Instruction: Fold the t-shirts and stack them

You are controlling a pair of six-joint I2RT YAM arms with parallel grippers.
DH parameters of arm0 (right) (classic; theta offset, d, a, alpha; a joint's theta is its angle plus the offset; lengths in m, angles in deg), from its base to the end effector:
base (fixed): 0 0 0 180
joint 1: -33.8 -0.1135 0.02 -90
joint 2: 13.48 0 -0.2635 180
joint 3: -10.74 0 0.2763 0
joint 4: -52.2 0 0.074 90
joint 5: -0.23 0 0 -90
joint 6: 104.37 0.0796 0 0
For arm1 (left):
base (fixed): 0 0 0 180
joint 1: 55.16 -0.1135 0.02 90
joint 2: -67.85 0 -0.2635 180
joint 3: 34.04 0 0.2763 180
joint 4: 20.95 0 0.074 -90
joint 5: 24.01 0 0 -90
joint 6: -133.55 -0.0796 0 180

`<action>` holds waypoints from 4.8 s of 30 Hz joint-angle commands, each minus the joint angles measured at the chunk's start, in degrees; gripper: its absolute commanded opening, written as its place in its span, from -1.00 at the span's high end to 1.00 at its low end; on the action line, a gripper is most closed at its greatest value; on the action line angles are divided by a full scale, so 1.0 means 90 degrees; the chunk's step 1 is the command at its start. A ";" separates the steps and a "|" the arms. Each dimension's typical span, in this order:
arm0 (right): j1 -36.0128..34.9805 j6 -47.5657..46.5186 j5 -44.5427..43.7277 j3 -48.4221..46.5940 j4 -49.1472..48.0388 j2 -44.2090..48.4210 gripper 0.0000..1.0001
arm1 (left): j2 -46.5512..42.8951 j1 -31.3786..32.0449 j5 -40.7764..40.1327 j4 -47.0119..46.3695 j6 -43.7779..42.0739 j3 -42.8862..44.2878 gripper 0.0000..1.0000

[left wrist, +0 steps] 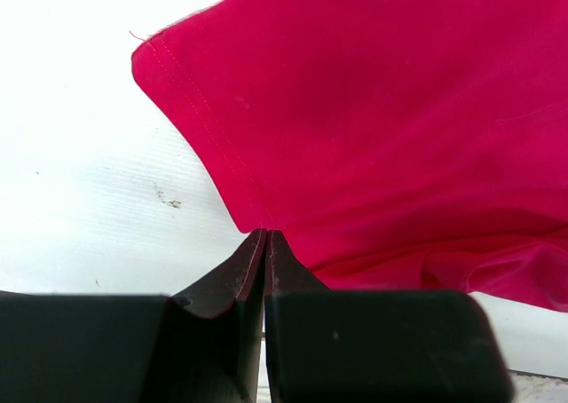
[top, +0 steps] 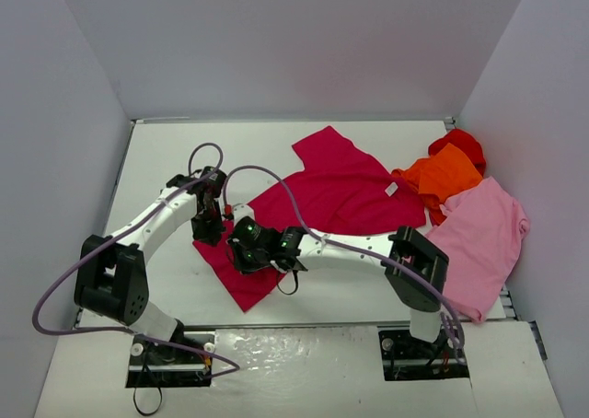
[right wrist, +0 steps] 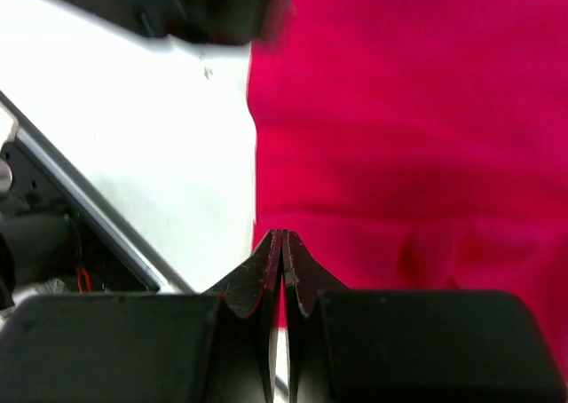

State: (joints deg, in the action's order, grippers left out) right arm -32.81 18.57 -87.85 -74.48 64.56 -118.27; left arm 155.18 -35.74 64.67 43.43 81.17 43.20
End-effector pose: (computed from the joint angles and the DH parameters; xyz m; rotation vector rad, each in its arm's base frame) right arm 0.1873 0.4397 0.1945 -0.6920 2.2124 1.0075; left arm 0.3032 -0.1050 0.1803 -0.4613 2.8512 -0.1588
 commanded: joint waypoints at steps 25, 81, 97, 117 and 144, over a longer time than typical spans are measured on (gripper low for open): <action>0.0536 0.0312 0.0071 0.1689 -0.0161 0.0897 0.13 | -0.0319 -0.0039 -0.0004 0.0097 -0.0160 0.0025 1.00; 0.1042 -0.0188 -0.1163 -0.0242 0.0153 0.0437 -0.16 | -0.0589 -0.0016 -0.0113 0.0159 -0.0152 0.0106 1.00; 0.4824 0.0202 -0.0967 0.1168 0.0089 0.0720 1.00 | -0.0926 0.1093 0.2171 -0.1527 0.0976 -0.0929 1.00; 0.5577 -0.0286 -0.1388 0.1416 0.0164 0.0454 1.00 | 0.0436 0.1405 0.2109 -0.2310 0.1184 -0.1274 1.00; 0.6402 -0.1213 -0.0937 -0.1676 -0.0282 -0.1956 1.00 | 0.0697 0.1833 0.1875 -0.2387 0.1232 -0.1531 1.00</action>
State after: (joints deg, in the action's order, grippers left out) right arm 19.83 10.62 -96.48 -84.87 64.08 -134.82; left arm 162.30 -19.67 86.79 19.70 93.65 30.75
